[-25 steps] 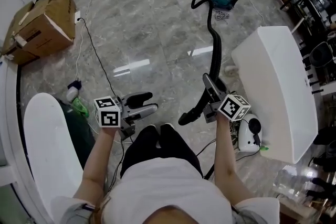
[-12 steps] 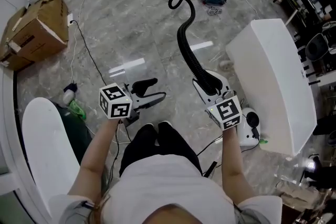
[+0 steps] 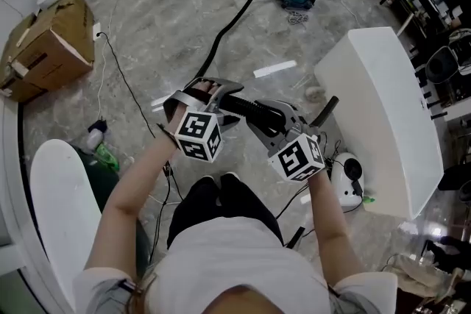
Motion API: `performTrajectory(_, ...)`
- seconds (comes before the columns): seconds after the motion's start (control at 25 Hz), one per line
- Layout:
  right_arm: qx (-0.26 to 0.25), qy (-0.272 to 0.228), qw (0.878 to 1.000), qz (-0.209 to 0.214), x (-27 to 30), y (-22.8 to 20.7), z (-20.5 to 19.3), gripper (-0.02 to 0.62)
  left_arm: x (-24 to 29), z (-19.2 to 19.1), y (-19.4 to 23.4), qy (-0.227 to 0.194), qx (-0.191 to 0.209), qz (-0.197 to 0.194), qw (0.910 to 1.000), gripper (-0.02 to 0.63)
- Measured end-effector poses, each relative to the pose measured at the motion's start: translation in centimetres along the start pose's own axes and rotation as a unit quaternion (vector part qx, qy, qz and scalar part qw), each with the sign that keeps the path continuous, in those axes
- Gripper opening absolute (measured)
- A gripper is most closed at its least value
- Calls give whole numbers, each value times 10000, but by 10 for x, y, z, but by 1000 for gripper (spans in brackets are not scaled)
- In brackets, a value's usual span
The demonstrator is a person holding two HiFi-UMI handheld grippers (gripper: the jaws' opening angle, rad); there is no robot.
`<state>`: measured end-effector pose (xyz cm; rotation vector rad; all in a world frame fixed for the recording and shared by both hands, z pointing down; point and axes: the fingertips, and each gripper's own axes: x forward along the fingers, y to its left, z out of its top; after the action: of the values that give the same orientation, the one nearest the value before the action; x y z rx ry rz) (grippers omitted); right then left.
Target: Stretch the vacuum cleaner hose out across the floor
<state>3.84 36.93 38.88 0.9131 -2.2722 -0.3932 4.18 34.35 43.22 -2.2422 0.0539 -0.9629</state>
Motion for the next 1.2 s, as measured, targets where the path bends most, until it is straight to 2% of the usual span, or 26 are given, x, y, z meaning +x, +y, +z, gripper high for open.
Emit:
performTrajectory(0.08,-72,-102,9998,123,4,7,11,179,11,-5,-10,245,239,-38,9994,345)
performTrajectory(0.24,-608,186,9977,221,8,19,7,179,9,-4,-11,6,-259,249,9994,342)
performTrajectory(0.32,-934,440,9941,320,8,24,-5,180,8,-2,-14,-28,-271,241,9993,337)
performTrajectory(0.4,-1039,565,9921,414,4,27,-13,181,9,1,-22,10,-157,143,9998,288)
performTrajectory(0.48,-956,593,9927,432,2,27,-17,181,11,4,-28,77,-30,79,9999,189)
performTrajectory(0.56,-881,595,9934,441,3,28,-18,181,12,2,-29,153,-16,49,9999,181)
performTrajectory(0.8,-926,616,9920,596,5,27,-15,181,9,1,-28,142,-666,-208,9975,153)
performTrajectory(1.0,-861,616,9919,696,7,28,-15,183,9,0,-31,112,-977,-340,9946,152)
performTrajectory(1.2,-995,570,9927,372,8,21,-14,183,8,-4,-28,26,-1445,-258,9892,152)
